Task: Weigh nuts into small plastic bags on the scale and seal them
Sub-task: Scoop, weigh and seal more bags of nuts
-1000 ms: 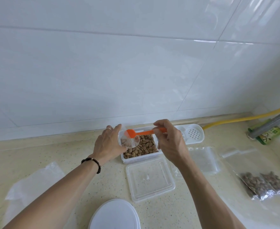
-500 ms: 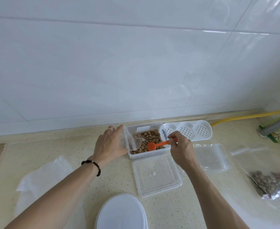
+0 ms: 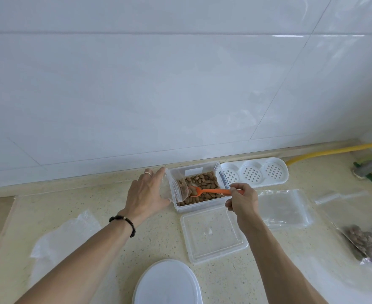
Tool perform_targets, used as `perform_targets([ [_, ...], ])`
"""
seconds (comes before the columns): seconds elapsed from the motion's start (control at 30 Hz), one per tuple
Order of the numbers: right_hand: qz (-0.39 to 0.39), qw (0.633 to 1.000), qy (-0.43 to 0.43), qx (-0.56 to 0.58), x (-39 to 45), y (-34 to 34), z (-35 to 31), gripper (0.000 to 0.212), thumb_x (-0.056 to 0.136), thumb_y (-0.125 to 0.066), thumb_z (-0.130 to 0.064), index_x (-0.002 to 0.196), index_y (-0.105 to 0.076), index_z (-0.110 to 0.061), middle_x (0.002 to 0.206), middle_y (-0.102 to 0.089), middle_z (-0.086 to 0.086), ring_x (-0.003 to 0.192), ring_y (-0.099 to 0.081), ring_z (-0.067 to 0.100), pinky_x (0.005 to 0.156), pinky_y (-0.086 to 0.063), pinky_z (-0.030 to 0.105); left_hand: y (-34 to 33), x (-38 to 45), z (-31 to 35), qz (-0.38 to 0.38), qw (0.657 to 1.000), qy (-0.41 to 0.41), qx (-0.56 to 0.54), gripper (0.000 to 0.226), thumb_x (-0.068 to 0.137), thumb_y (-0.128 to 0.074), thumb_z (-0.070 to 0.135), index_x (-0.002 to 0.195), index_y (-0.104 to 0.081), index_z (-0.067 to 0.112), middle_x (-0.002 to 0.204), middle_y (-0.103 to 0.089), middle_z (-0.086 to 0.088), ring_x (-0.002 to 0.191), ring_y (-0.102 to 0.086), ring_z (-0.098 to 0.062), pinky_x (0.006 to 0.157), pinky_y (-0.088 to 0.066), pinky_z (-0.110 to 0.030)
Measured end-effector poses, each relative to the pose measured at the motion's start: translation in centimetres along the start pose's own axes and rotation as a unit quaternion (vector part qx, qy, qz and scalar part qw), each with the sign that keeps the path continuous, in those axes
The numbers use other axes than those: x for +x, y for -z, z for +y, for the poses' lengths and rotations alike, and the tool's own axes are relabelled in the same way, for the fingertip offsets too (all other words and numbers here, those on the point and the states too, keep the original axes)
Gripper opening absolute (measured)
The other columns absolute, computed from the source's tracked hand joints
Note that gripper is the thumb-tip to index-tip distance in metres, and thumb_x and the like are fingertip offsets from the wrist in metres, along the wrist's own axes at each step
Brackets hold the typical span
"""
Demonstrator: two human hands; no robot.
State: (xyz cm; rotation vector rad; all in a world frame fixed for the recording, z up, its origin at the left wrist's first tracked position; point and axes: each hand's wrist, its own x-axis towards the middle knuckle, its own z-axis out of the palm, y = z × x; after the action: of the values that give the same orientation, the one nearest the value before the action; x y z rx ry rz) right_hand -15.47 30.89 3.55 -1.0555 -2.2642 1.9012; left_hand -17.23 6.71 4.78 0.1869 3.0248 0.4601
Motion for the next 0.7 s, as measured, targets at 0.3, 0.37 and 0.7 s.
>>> perform_targets([
  [0.3,-0.001,0.997,0.035,0.073,-0.6,1.8,-2.7,0.012,0.099,-0.049,-0.007,0.096,-0.058,-0.014,0.091,-0.070,0.017,0.041,-0.052,0.011,0.050,-0.046,0.029,0.3,1.1,0.7,-0.003,1.000,-0.002,0.015,0.080,0.072,-0.071,0.037,0.142,-0.033,0.025,0.108,-0.046,-0.003,0.099,-0.054,-0.024,0.071,-0.040,-0.032],
  [0.37,-0.007,0.995,0.066,0.072,-1.0,2.2,-4.1,0.011,0.099,-0.050,-0.007,0.097,-0.058,-0.013,0.092,-0.070,0.018,0.040,-0.052,0.010,0.048,-0.045,0.027,0.3,1.3,1.0,-0.006,1.000,0.001,0.011,0.079,0.072,-0.071,0.036,0.140,-0.034,0.025,0.108,-0.046,-0.003,0.102,-0.054,-0.024,0.073,-0.041,-0.033],
  [0.7,-0.141,0.897,0.367,-0.204,-4.9,0.4,-6.6,0.010,0.098,-0.051,-0.012,0.094,-0.057,-0.020,0.074,-0.065,0.004,0.053,-0.051,0.015,0.050,-0.042,0.030,0.6,1.4,2.2,-0.036,0.997,0.023,-0.067,0.088,0.071,-0.074,0.041,0.145,-0.030,0.026,0.122,-0.045,-0.004,0.111,-0.052,-0.022,0.083,-0.047,-0.033],
])
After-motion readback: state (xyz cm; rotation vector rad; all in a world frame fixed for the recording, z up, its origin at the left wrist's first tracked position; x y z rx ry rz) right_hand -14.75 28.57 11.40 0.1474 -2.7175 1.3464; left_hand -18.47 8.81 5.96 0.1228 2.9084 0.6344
